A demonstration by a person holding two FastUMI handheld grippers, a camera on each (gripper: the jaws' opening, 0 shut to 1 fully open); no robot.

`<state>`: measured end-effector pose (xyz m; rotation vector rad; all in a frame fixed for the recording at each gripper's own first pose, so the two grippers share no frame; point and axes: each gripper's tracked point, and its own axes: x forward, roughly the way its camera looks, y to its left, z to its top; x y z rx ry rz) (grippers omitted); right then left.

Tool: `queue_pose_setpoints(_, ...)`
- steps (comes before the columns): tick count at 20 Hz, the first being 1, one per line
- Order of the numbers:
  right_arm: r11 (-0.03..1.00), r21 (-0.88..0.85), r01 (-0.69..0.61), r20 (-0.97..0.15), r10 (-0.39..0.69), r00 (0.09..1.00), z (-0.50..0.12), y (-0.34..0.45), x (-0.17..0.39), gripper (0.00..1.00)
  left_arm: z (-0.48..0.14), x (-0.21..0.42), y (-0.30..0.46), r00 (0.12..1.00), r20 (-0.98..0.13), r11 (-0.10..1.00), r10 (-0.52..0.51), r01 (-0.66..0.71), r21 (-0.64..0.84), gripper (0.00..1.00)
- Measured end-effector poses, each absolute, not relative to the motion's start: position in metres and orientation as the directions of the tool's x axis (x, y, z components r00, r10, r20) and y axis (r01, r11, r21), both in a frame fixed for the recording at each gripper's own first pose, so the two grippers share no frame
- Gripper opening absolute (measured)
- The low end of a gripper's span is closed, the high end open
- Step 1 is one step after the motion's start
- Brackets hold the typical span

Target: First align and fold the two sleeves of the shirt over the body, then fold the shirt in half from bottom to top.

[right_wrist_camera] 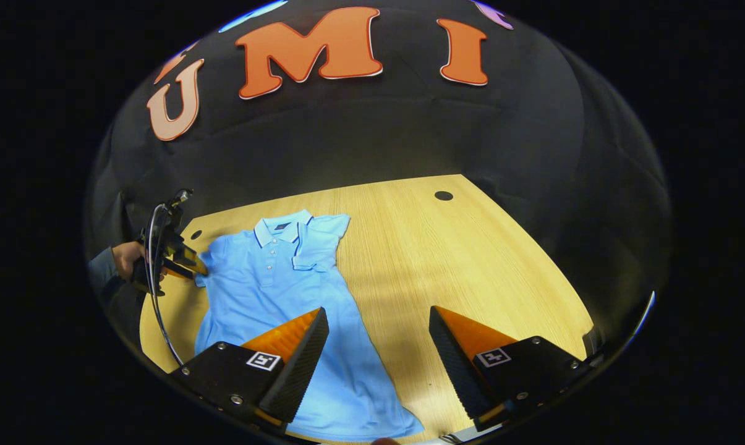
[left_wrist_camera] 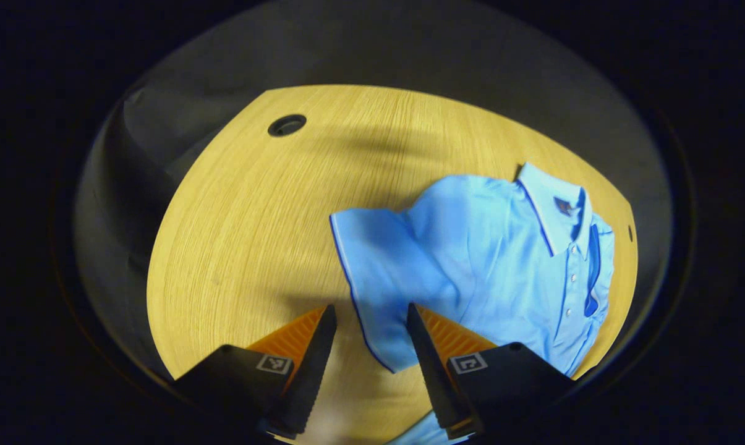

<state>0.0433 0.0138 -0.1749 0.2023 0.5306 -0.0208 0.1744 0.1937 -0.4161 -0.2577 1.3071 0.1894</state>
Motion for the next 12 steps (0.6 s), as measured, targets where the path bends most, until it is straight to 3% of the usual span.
queue_pose_setpoints(2,0.972,0.219,0.083,-0.512,0.042,0.858,-0.176,0.014,0.038,0.99,-0.408,0.177,0.189,0.268,-0.963,0.963,-0.015,-0.257,-0.086,0.76)
queue_pose_setpoints(4,0.971,0.223,0.090,-0.502,0.035,0.864,-0.175,0.013,0.037,0.99,-0.417,0.179,0.183,0.285,-0.958,0.957,-0.034,-0.269,-0.114,0.23)
queue_pose_setpoints(5,0.970,0.227,0.088,-0.501,0.039,0.865,-0.174,0.015,0.034,0.99,-0.416,0.180,0.176,0.300,-0.950,0.957,-0.080,-0.242,-0.157,0.13)
queue_pose_setpoints(6,0.968,0.235,0.085,-0.501,0.046,0.864,-0.173,0.017,0.031,0.99,-0.404,0.182,0.163,0.336,-0.931,0.949,-0.146,-0.220,-0.228,0.10)
queue_pose_setpoints(12,0.970,0.221,0.100,-0.504,0.025,0.863,-0.174,0.011,0.017,0.99,-0.367,0.204,0.148,0.442,-0.879,0.967,-0.177,-0.087,-0.239,0.07)
